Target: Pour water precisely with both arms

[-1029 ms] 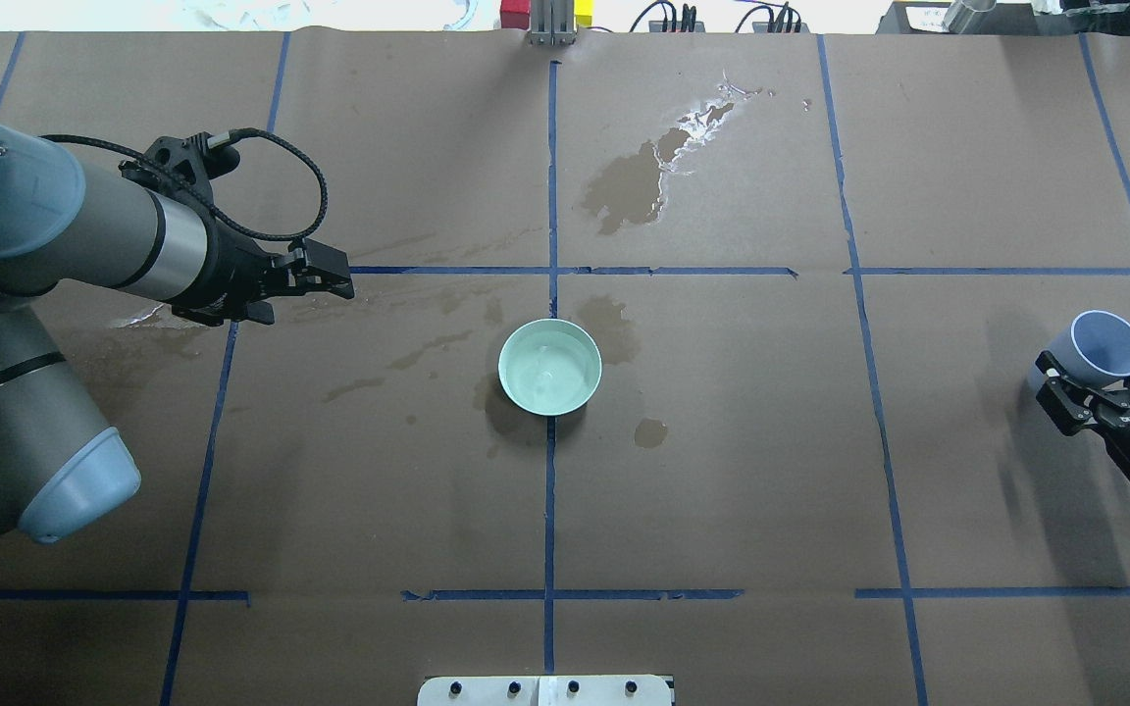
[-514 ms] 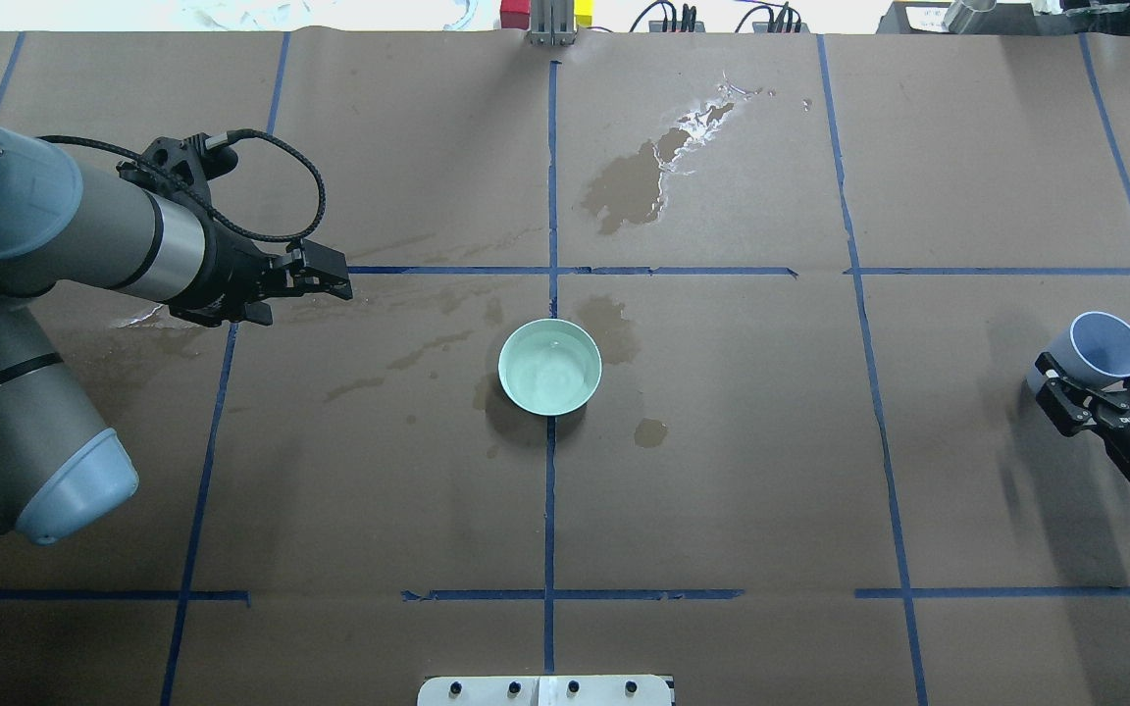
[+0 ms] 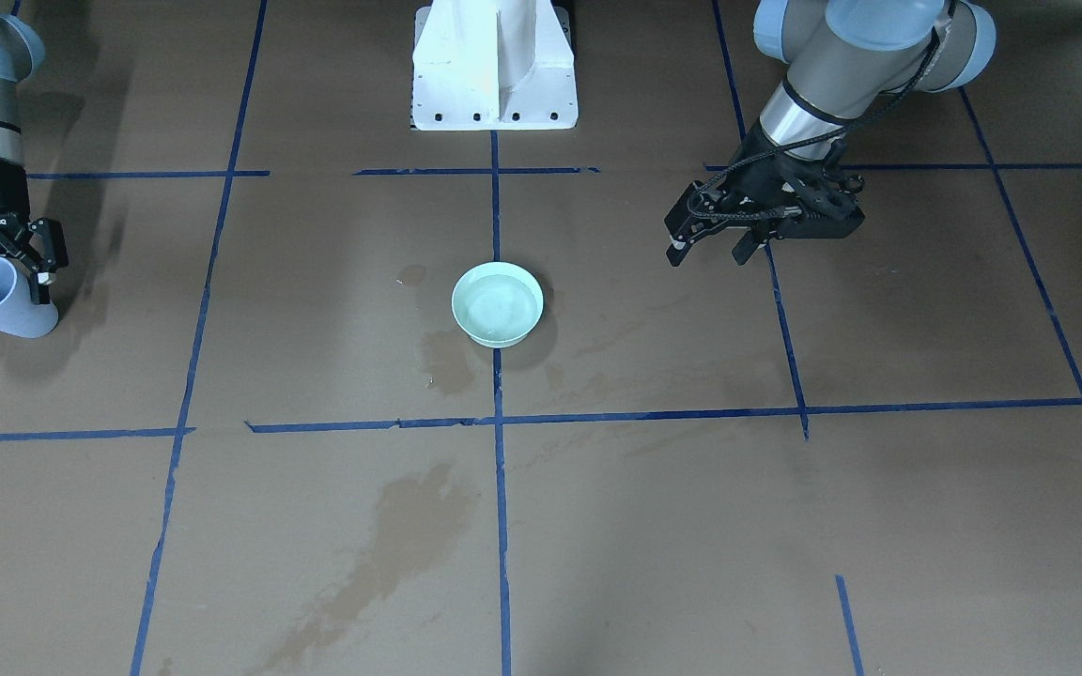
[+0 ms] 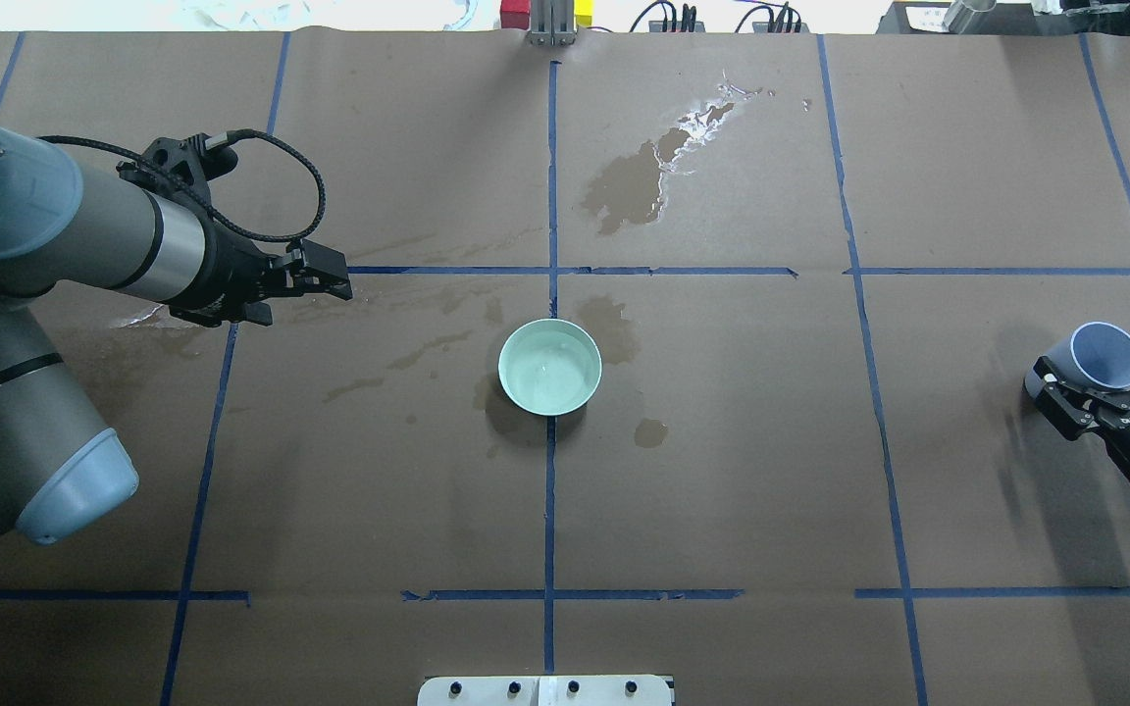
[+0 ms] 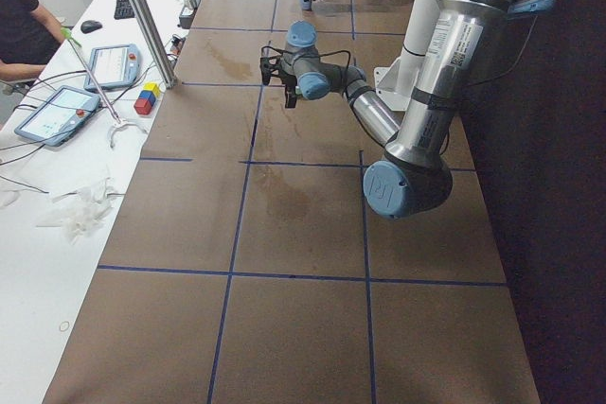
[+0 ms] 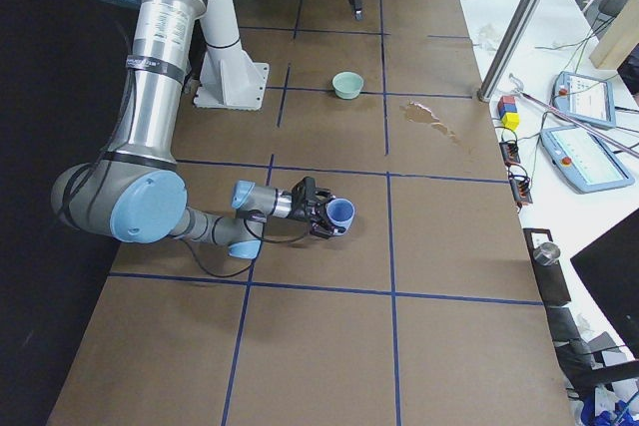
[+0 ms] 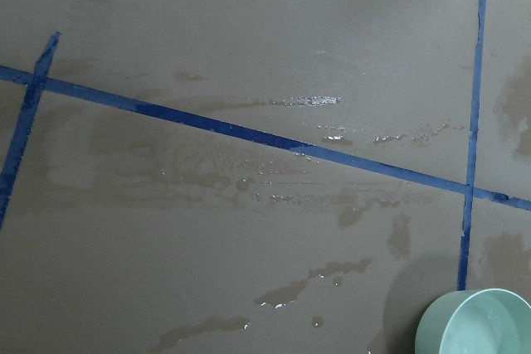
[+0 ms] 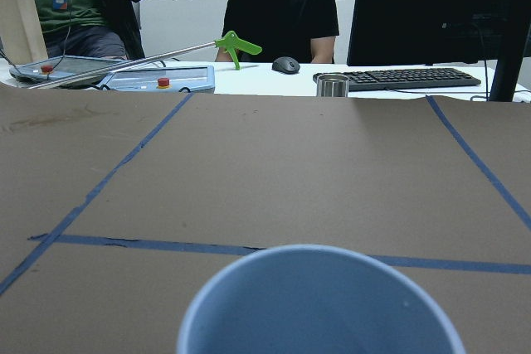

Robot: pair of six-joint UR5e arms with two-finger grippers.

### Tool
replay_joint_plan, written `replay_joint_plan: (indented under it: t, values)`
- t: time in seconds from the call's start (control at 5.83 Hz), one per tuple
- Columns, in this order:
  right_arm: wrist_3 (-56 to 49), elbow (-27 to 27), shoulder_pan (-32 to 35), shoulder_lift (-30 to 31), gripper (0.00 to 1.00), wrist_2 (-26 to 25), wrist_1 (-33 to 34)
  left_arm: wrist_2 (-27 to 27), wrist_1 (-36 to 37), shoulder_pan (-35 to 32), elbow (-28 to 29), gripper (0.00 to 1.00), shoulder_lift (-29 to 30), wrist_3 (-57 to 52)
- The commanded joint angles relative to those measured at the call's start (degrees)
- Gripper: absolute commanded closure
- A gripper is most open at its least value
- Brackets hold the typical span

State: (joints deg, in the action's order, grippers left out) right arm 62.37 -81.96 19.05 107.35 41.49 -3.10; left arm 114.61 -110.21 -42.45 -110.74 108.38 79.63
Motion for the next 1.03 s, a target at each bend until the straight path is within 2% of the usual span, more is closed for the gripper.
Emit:
replay_joint_plan:
  t: [0.0,0.34,0.69,0.86]
  values:
    - [-0.2,-0.5,0.0,0.5,0.0,1.0,-0.4,0.0,0.0,0.0,0.0,0.0,0.2,0.0]
    - [-0.6,-0.7,0.1,2.7,0.0,4.8,-2.8,0.0,0.0,0.0,-0.2,0.0,0.1,0.0]
    - [-0.8,-5.7,0.4,7.3,0.0,9.5,-3.1,-0.1,0.0,0.0,-0.3,0.0,-0.1,0.0]
    - [-0.8,-6.4,0.4,8.6,0.0,11.1,-3.1,0.0,0.0,-0.1,-0.3,0.0,-0.2,0.0]
